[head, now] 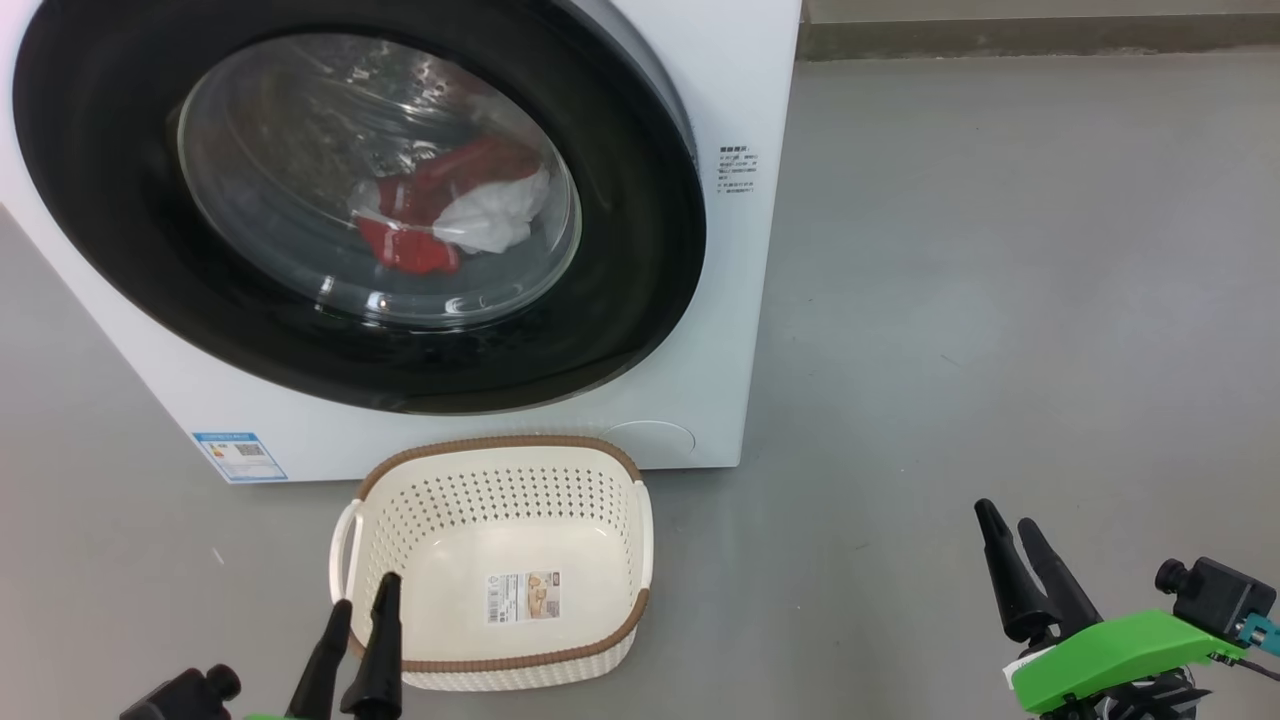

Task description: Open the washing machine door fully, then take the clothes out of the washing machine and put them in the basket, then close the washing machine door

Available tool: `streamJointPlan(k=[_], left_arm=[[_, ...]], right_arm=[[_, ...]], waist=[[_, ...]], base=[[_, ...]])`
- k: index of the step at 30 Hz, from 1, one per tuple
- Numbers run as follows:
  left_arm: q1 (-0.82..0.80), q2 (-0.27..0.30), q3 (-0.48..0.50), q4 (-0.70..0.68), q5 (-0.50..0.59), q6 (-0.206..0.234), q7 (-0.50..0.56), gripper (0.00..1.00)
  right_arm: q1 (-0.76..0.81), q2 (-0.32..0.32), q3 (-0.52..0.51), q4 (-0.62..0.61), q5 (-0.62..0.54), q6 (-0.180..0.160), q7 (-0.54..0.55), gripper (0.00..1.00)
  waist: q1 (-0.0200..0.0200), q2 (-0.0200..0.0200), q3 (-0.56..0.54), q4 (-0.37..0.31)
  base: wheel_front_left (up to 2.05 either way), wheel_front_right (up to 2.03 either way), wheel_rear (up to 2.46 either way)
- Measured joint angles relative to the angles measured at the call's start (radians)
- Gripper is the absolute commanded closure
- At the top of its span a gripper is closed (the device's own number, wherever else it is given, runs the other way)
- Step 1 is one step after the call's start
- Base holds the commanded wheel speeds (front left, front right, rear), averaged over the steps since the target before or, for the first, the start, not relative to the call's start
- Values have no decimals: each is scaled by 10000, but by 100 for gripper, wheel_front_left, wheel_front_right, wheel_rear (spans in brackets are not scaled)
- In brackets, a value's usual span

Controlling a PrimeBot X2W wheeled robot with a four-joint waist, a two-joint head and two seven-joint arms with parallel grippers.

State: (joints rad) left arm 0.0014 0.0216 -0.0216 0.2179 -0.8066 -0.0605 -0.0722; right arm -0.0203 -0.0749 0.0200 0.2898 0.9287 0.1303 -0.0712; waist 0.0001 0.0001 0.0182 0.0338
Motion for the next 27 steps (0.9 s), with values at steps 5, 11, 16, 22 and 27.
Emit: streamJointPlan(k=[5,11,16,22,27], left_arm=[[12,8,-75,-128,606,84,-125,0],[17,21,-132,-228,1344,113,-316,0],[22,33,-167,-291,1942,176,-453,0],[95,42,-217,-389,2638,176,-629,0],[213,71,-274,-431,3260,176,-769,0]], right_arm=[[7,-71,128,-36,-518,0,-144,0],[127,-102,115,-148,-1074,0,-337,0],[242,-96,-33,-199,-1522,0,-449,0],[395,-94,-44,-278,-2167,0,-625,0],[395,-94,-42,-324,-2665,0,-798,0]], waist=[[0,0,7,9],[0,0,32,23],[0,0,44,41],[0,0,50,40],[0,0,53,44]], base=[[0,0,0],[0,0,0],[0,0,0],[0,0,0],[0,0,0]])
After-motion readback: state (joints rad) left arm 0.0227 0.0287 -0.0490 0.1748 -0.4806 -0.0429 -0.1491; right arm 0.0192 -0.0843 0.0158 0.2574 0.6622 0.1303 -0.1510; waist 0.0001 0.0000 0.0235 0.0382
